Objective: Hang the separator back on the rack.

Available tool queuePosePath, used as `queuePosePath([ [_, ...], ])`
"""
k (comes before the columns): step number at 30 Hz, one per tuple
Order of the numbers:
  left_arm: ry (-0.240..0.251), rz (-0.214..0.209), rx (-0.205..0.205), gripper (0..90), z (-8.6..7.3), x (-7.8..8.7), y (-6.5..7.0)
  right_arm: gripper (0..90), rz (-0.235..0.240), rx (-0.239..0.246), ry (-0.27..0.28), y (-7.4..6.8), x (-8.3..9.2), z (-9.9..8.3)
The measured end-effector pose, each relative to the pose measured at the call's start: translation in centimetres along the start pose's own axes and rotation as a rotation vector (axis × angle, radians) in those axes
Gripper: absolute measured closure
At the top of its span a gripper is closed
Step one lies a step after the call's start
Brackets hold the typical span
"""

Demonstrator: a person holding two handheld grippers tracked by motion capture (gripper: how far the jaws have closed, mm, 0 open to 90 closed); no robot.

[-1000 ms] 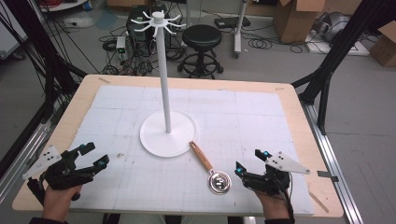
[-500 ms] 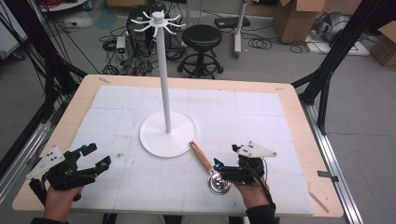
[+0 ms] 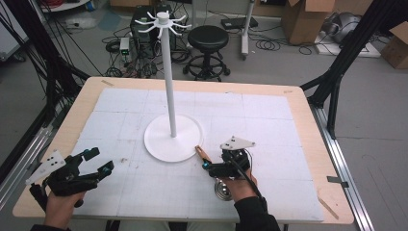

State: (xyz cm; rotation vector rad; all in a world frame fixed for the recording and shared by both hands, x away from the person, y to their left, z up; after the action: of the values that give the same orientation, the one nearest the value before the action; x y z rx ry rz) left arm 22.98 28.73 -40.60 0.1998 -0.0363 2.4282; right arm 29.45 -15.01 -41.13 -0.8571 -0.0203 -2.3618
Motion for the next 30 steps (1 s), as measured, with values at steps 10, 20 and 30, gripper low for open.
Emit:
queuePosePath([
  [10,0.001,-0.002,0.002,19.7,0.0,0.0,0.0,17.4,-0.054,0.024,-0.126,0.0,-3.0,-0.2],
  [20,0.002,-0.004,-0.001,19.7,0.0,0.0,0.0,34.4,-0.055,0.050,-0.197,-0.5,-4.4,-0.5],
  [30,0.000,-0.008,0.000,19.7,0.0,0.0,0.1,52.7,-0.067,0.048,-0.232,-0.7,-4.9,-0.7],
])
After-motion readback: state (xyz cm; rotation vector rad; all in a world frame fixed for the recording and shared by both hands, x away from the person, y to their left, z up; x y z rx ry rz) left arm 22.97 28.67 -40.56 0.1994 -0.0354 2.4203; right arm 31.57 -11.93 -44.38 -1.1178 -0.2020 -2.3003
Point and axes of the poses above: each handheld gripper's, and its own axes: x roughly backward along the jaws, z roughly out of its top, y roughly to its right, the point moved 1 cm from there along -x, roughly forward along the jaws, and after that the axes turned 10 degrees about -x, right-handed, at the moved point
